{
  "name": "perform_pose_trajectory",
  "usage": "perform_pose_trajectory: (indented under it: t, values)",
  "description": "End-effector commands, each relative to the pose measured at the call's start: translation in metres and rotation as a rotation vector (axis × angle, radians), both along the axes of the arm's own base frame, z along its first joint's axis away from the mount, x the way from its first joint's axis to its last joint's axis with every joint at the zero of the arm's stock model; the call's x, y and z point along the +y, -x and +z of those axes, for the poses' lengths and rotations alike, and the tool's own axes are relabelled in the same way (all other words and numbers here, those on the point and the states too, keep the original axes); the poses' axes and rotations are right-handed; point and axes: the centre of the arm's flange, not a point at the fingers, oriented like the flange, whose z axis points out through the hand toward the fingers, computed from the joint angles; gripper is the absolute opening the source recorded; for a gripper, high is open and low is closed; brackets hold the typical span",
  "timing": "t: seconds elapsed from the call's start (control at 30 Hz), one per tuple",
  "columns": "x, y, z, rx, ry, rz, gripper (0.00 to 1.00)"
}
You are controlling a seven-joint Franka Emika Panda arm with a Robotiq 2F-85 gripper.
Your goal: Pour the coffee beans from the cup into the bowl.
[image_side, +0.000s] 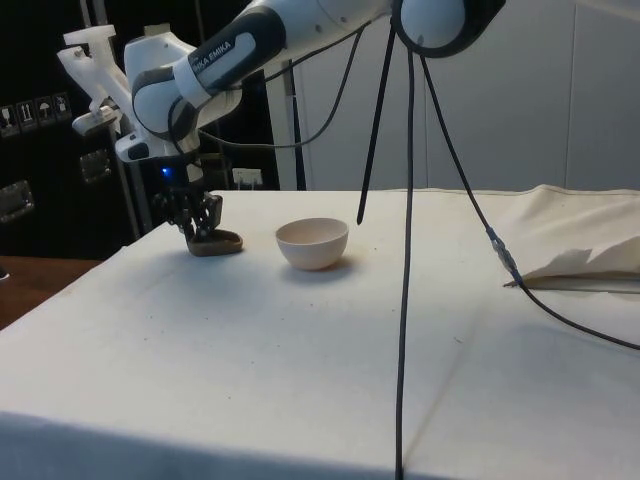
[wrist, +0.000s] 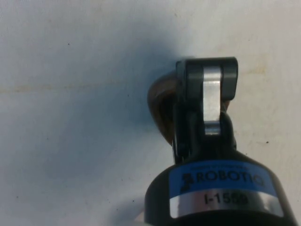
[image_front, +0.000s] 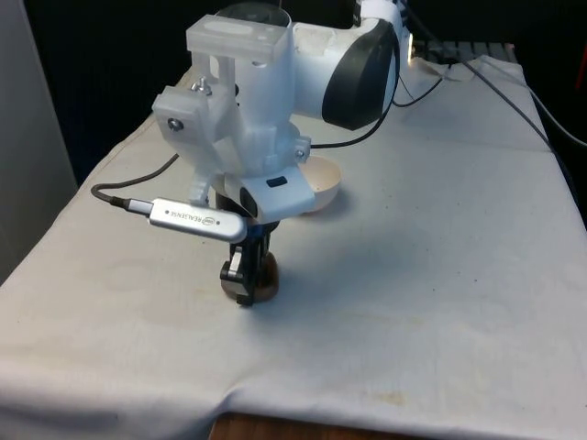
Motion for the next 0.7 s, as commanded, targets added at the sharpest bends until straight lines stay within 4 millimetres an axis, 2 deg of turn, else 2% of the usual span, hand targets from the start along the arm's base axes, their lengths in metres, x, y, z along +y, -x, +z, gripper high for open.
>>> perform_pose_trajectory:
  t: [0.0, 0.1, 0.13, 0.4, 0.43, 0.67]
  values:
    - [-0.001, 0.0, 0.001, -0.001, -0.001, -0.006, 0.04]
    - [-0.003, 0.0, 0.009, -0.003, -0.002, -0.018, 0.04]
    - [-0.003, 0.0, 0.006, -0.001, 0.0, -0.015, 0.04]
    - [-0.009, 0.002, 0.032, 0.01, -0.006, -0.047, 0.04]
    - [-0.007, 0.002, 0.027, 0.016, -0.007, -0.04, 0.04]
    - [-0.015, 0.005, 0.054, 0.027, -0.008, -0.064, 0.04]
